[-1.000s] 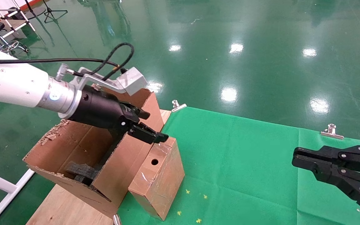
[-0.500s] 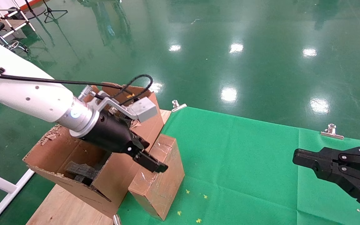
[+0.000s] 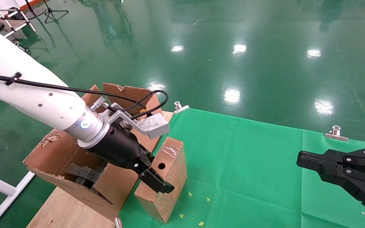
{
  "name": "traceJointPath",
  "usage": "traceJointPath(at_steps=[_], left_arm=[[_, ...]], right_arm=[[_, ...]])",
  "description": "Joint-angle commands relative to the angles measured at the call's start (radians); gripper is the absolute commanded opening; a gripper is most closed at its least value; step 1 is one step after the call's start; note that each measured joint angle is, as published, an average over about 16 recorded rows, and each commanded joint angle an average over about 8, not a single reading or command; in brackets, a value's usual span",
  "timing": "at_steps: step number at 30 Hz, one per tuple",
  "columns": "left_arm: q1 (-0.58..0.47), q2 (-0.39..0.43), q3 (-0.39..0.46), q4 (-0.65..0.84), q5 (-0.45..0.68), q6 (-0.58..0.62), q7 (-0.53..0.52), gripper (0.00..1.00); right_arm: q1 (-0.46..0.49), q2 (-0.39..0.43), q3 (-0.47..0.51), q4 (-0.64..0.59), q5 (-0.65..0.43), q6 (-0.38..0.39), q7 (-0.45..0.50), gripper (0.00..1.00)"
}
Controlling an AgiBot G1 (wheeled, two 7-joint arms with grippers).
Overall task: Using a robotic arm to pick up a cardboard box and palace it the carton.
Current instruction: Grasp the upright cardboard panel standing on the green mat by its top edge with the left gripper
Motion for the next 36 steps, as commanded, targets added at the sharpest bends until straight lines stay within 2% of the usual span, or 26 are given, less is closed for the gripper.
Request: traceJointPath(at_steps=[1, 5, 7, 36], left_arm=[[-0.005, 0.002, 0.010, 0.000, -0.009, 0.002, 0.005, 0.62], [-0.003, 0.001, 0.004, 0.000, -0.004, 0.002, 0.001, 0.13], [-0.001, 0.000, 0.001, 0.000, -0.002, 0.002, 0.000, 0.00], [0.006, -0.002, -0.014, 0.007, 0.009, -0.005, -0.004, 0.00]], right_arm=[[0.000, 0.000, 0.000, 0.000, 0.000, 0.000, 0.000, 1.00], [0.000, 0.000, 0.000, 0.000, 0.000, 0.000, 0.000, 1.00], [0.000, 0.000, 0.000, 0.000, 0.000, 0.000, 0.000, 1.00], [0.000, 0.000, 0.000, 0.000, 0.000, 0.000, 0.000, 1.00]])
